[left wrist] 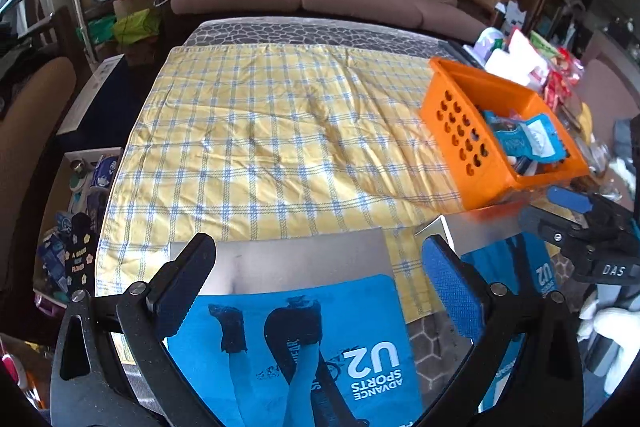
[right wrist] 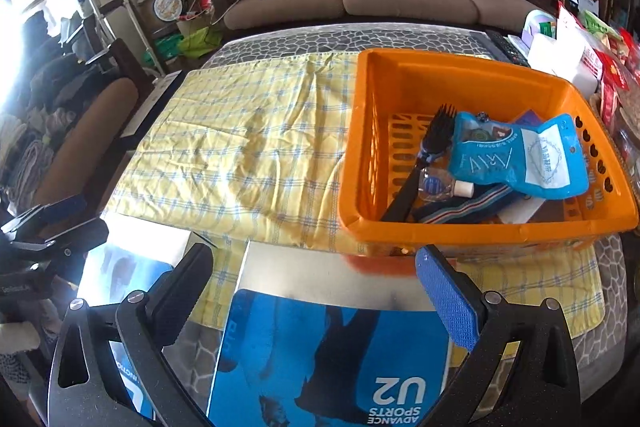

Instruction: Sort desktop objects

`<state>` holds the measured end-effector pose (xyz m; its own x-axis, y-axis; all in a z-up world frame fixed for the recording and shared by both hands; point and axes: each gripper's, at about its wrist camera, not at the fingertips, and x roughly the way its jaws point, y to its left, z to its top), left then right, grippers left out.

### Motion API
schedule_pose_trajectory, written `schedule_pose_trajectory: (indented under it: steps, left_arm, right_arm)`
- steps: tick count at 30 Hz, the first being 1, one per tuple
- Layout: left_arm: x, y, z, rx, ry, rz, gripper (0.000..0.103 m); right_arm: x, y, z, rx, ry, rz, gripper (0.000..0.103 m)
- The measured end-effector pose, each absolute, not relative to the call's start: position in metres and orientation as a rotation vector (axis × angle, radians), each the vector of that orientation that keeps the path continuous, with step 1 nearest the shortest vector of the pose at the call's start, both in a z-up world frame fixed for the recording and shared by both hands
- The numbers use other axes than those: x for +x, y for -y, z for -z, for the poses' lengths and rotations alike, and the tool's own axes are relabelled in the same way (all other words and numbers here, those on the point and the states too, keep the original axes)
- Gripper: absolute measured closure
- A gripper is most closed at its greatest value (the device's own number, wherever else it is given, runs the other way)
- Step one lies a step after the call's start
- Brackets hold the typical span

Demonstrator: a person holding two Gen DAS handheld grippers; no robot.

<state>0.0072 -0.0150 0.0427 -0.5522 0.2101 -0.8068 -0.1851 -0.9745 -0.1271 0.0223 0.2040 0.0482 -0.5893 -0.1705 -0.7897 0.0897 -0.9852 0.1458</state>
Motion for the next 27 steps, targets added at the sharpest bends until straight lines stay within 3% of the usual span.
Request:
schedule_pose_trajectory:
  steps: [17, 27]
  left_arm:
    - [-0.006, 0.017, 0.008, -1.443, -0.064, -2.681, 0.000]
    - [-0.015, 0.015, 0.011, -1.411, -0.048, -2.719, 0.000]
  right_arm:
    - [0.020, -0.198, 0.001, 1.369, 0.162, 2.737, 0.000]
    - [0.017, -0.189, 0.014, 1.377, -0.021, 2.817, 0.000]
